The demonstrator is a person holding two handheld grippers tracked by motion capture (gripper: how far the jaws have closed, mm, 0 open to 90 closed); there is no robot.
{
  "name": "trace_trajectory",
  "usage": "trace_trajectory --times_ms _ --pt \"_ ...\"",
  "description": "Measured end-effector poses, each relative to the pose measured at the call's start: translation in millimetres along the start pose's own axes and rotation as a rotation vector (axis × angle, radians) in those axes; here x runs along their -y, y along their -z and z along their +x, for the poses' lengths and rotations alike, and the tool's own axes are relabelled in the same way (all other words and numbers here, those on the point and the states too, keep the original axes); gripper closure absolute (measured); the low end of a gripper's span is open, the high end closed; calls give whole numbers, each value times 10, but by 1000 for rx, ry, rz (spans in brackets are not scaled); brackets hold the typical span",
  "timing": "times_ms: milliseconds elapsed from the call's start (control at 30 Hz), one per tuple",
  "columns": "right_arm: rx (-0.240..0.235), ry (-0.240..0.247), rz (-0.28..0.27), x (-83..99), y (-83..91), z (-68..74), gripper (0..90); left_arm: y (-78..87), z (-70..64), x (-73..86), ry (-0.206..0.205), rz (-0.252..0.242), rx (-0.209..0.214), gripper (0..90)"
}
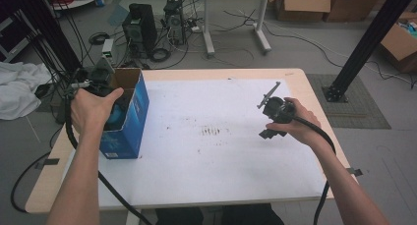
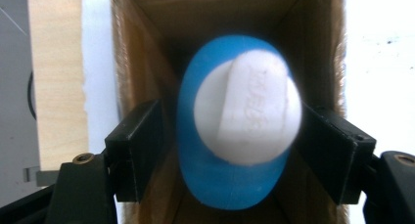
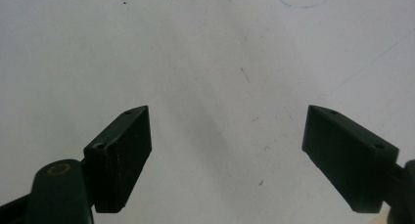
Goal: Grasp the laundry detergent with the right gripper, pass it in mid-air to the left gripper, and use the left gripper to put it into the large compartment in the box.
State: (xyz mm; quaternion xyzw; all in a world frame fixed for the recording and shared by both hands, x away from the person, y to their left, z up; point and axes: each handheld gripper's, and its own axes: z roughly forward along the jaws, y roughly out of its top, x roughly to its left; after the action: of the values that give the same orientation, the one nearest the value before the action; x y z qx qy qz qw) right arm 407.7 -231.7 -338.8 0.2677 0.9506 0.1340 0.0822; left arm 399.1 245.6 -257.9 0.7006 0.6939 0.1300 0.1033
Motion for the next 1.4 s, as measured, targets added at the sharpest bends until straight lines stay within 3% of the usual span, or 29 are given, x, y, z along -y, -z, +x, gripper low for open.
trace_trajectory --times_ms 400,700,933,1067,1100,1400 --pt "1 8 -1 -17 3 9 185 244 -51 -66 -32 -21 -7 200" --pt "3 4 5 -19 24 6 185 585 -183 -173 -99 -74 8 180" --pt "5 0 6 -19 46 -5 180 899 -369 -268 -192 -75 5 176" --pt "3 7 4 -19 52 -9 175 955 -462 -299 -222 -67 16 176" --pt "1 3 5 -19 56 -4 173 977 -523 -318 -245 -53 21 176" --pt "4 -5 7 17 80 -27 169 1015 -742 -392 -303 -34 34 176"
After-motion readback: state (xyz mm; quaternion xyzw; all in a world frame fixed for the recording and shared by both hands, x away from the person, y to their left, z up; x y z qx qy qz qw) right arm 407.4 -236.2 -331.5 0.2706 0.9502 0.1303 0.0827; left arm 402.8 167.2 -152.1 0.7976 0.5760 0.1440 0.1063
